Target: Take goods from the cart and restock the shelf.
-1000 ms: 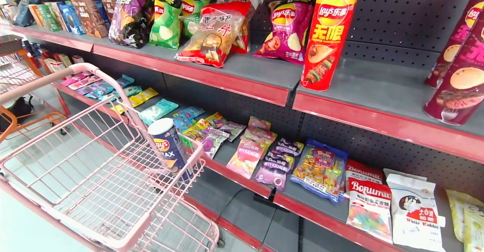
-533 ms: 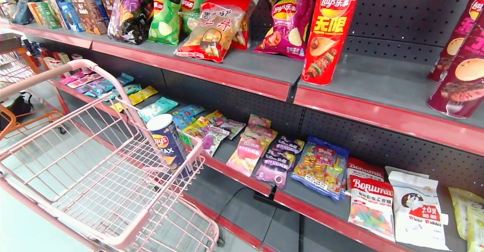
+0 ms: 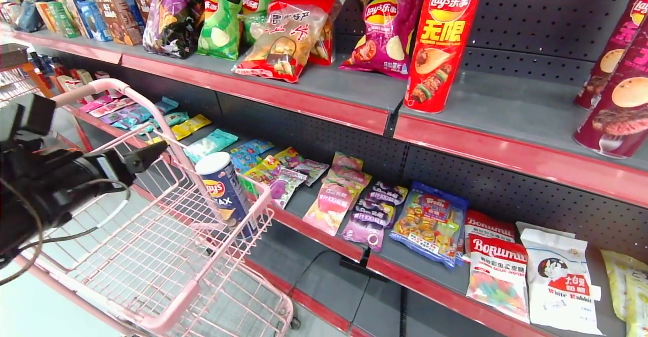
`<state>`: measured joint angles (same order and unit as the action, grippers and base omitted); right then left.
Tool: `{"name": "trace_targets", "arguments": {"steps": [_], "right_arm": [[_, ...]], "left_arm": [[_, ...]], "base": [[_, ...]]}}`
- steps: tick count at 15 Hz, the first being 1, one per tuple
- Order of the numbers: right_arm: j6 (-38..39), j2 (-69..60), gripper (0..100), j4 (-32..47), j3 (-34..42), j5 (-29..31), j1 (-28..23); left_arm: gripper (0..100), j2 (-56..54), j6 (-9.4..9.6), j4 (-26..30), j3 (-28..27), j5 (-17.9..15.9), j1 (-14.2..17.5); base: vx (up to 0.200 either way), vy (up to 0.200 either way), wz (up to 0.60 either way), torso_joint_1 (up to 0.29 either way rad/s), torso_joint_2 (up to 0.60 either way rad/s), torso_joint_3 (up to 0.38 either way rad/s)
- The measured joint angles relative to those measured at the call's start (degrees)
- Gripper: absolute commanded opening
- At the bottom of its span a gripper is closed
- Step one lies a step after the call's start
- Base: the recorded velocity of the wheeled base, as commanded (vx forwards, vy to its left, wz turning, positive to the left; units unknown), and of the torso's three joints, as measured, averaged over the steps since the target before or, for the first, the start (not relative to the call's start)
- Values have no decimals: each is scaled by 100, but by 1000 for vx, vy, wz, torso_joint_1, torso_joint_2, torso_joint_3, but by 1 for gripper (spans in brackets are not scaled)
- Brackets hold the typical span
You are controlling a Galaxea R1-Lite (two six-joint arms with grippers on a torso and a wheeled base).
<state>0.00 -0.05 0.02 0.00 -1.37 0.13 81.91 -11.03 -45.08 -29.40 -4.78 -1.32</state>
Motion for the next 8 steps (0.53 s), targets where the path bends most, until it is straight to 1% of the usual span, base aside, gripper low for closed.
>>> {"name": "trace_targets", "arguments": {"steps": [4, 5, 8], "right_arm": [[0, 0, 100, 2, 0, 0, 2], [0, 0, 100, 2, 0, -2, 5], [-5, 0, 100, 0, 0, -5, 0]], "left_arm": [[100, 1506, 41, -1009, 52, -118, -35], [100, 1792, 44, -1196, 55, -154, -99], [100, 2404, 69, -1504, 46, -258, -343]], "base": [[0, 0, 0, 0, 0, 0], [0, 0, 0, 0, 0, 0], [0, 0, 0, 0, 0, 0]]}}
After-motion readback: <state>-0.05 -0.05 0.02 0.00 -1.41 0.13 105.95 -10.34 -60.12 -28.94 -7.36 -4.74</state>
